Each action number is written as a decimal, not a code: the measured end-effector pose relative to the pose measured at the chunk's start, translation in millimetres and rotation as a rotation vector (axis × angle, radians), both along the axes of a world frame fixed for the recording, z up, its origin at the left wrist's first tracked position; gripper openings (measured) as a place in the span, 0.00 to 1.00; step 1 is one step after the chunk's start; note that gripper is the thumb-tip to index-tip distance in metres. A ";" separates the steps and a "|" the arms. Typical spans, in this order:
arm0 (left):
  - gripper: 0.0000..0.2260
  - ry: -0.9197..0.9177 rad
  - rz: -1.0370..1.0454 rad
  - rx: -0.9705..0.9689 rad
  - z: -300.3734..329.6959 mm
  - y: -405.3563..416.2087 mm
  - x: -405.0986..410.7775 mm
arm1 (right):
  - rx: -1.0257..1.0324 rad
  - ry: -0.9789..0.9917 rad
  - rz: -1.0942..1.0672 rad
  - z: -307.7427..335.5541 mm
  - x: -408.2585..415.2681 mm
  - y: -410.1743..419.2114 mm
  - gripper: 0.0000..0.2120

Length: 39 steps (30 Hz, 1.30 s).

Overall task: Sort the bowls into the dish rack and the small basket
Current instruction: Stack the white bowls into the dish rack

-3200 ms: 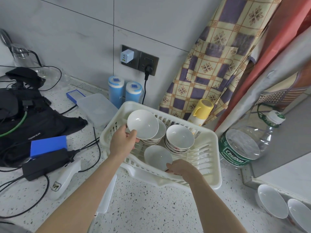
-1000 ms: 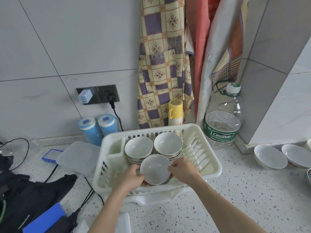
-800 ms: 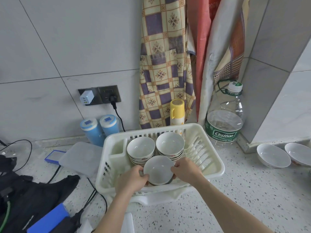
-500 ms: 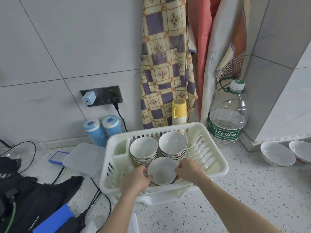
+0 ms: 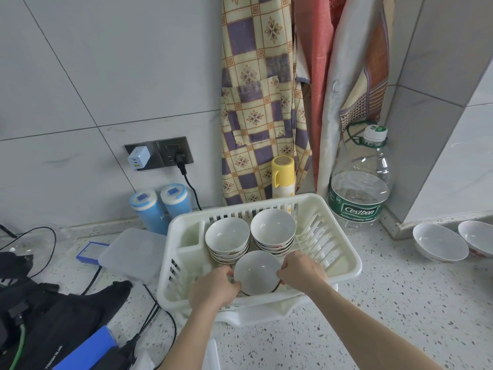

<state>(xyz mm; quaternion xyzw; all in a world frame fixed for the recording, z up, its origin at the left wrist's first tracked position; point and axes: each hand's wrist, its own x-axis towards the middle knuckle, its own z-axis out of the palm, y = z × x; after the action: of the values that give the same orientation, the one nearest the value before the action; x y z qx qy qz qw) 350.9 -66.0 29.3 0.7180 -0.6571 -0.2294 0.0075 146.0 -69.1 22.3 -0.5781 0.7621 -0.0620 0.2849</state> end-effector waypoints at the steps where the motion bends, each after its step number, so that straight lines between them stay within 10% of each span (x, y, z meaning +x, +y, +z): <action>1: 0.17 -0.005 0.001 0.005 0.0 -0.3 -0.3 | -0.001 0.001 -0.001 -0.4 -0.3 -0.6 0.10; 33: 0.13 0.115 0.126 -0.175 -2.8 6.5 -3.3 | 0.026 -0.051 0.032 4.0 -2.9 -1.8 0.09; 39: 0.11 0.095 0.140 -0.277 1.9 16.5 -3.4 | -0.249 -0.396 -0.105 14.8 -9.5 13.3 0.15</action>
<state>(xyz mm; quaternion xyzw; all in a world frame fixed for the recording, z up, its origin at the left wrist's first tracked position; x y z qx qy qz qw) 347.5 -49.5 31.3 0.7423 -0.6298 -0.1693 0.1537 136.5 -55.8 37.2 -0.5449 0.7069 -0.2823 0.3517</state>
